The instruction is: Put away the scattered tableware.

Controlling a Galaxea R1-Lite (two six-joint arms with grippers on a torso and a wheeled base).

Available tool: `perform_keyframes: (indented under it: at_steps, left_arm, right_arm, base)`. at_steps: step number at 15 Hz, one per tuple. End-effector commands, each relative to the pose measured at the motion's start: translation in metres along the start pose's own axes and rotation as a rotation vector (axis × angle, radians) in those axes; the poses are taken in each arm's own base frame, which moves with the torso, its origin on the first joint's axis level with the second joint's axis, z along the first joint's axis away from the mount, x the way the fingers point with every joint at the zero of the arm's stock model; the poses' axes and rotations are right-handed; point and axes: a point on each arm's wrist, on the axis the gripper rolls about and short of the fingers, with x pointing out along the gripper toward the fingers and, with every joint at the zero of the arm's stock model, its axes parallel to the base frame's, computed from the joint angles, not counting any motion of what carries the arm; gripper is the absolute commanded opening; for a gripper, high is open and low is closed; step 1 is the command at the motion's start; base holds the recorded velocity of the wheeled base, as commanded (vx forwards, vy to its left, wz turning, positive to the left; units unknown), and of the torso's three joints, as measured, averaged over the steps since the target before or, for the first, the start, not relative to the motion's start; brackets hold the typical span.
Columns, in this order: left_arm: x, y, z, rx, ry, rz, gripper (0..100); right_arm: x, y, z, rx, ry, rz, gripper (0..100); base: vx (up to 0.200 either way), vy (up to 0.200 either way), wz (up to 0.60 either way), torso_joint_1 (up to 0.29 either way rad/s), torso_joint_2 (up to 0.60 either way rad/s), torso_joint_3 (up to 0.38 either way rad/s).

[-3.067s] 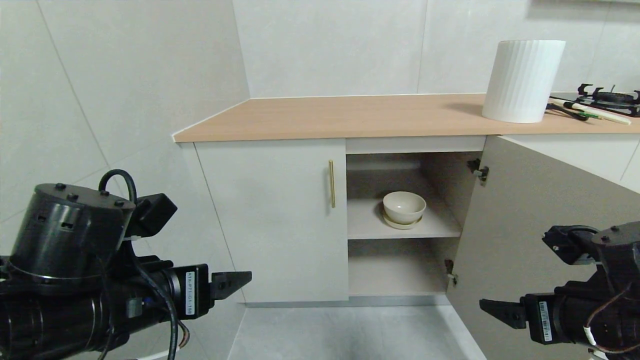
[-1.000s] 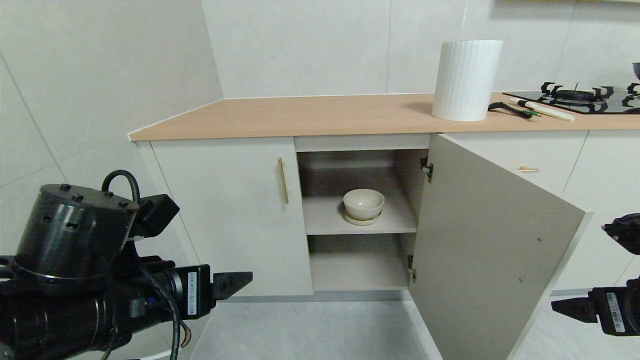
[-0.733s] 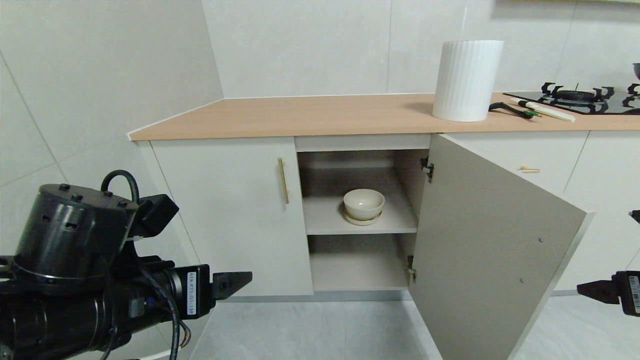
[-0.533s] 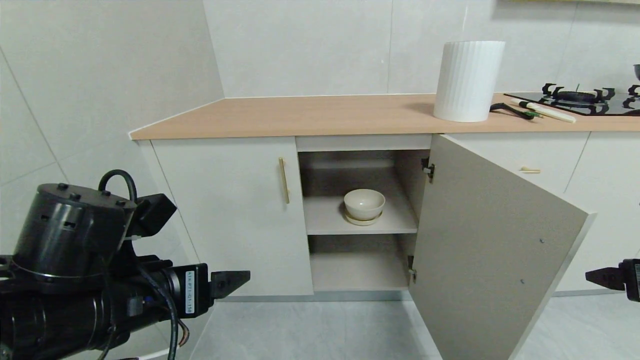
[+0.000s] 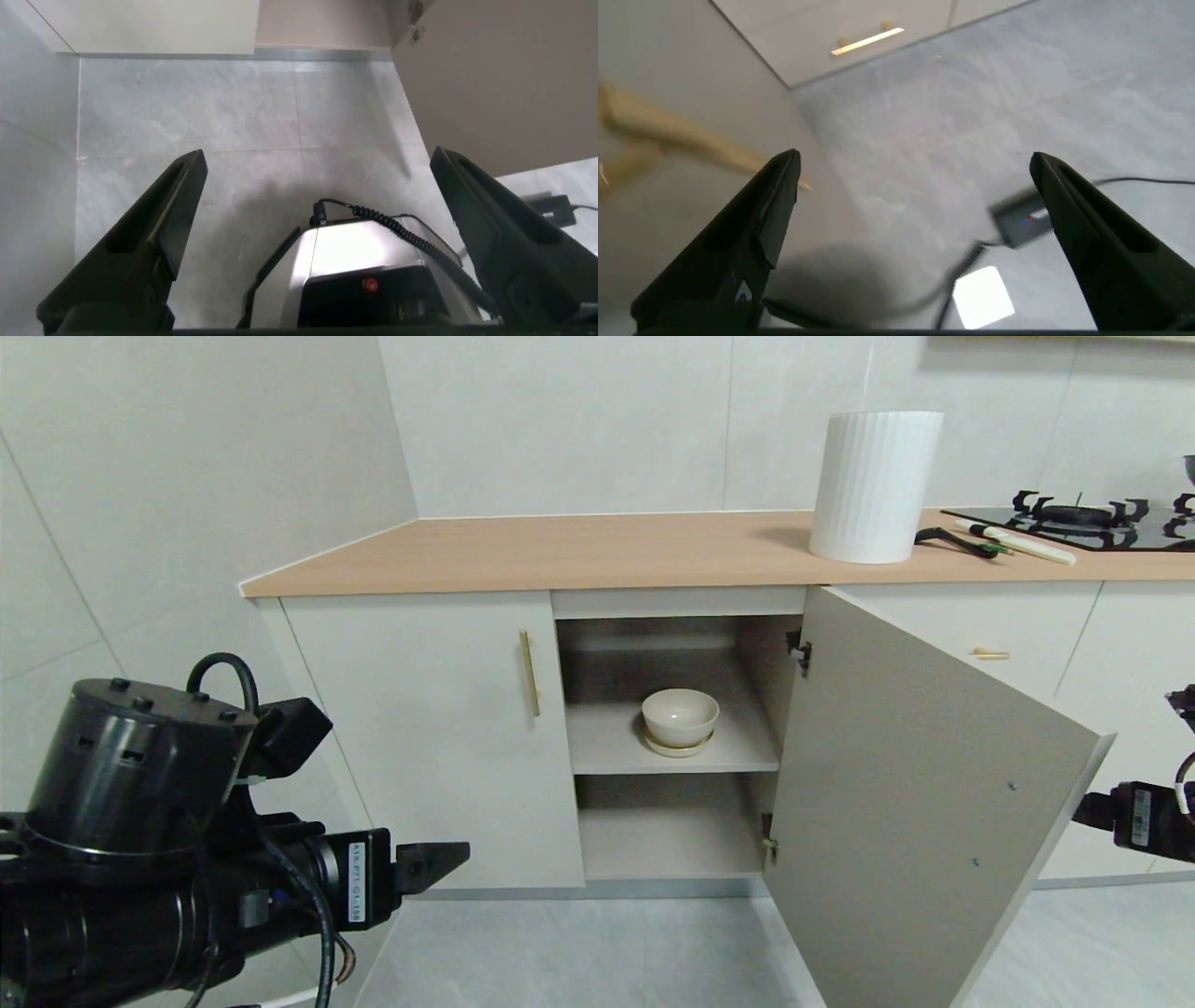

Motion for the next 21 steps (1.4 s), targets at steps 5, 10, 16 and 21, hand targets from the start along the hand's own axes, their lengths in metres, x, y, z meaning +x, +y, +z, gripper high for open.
perform_keyframes:
  at_steps: [5, 10, 16, 21]
  left_arm:
    - [0.0, 0.0, 0.0, 0.0, 0.0, 0.0, 100]
    - [0.0, 0.0, 0.001, -0.002, -0.002, 0.0, 100]
    - [-0.002, 0.001, 0.001, -0.001, -0.009, 0.001, 100]
    - [-0.004, 0.003, 0.0, 0.042, -0.029, 0.038, 100]
  right_arm:
    - [0.015, 0.025, -0.011, 0.012, 0.058, 0.061, 100]
    - [0.012, 0.06, -0.025, -0.007, 0.104, 0.163, 100]
    - [0.021, 0.137, -0.027, -0.16, 0.092, 0.345, 100]
    - [0.05, 0.202, -0.013, -0.256, 0.057, 0.423, 100]
  base:
    - [0.0, 0.0, 0.0, 0.0, 0.0, 0.0]
    - [0.0, 0.0, 0.0, 0.0, 0.0, 0.0]
    - [0.0, 0.0, 0.0, 0.0, 0.0, 0.0]
    - [0.0, 0.0, 0.0, 0.0, 0.0, 0.0]
